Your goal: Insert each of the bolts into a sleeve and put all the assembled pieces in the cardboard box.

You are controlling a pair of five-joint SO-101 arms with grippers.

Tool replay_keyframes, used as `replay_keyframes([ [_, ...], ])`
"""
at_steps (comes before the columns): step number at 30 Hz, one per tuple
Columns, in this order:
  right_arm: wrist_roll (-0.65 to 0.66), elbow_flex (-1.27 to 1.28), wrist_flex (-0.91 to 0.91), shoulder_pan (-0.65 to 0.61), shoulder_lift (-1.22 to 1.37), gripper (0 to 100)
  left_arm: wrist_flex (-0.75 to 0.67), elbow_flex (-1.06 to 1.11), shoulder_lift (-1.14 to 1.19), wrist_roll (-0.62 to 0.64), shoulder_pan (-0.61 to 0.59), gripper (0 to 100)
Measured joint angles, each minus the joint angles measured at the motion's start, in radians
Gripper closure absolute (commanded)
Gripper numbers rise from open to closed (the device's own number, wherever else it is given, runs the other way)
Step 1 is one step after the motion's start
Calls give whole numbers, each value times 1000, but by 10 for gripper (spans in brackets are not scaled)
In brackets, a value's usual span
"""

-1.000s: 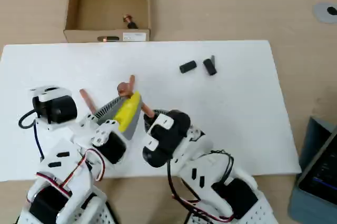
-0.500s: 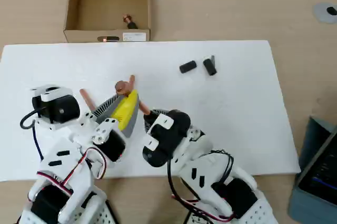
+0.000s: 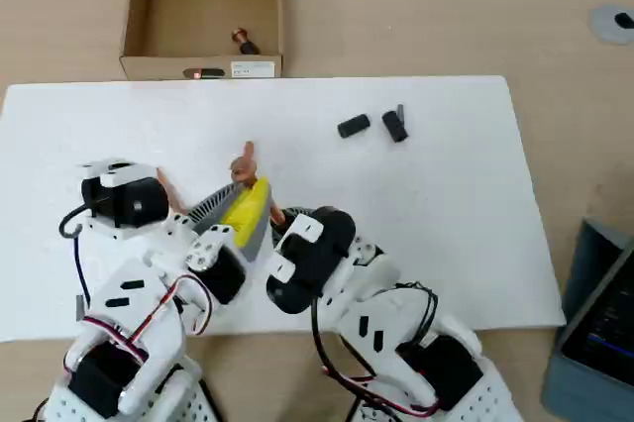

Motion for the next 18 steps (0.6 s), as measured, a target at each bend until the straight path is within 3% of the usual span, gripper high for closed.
replay_keyframes([
  [5, 0, -2, 0, 0, 0, 989, 121, 5, 8, 15, 89, 998],
  [13, 2, 0, 2, -5, 0, 989, 184, 3, 0, 64, 100, 993],
  [18, 2, 0, 2, -5, 0, 989, 186, 5, 0, 68, 72, 839],
])
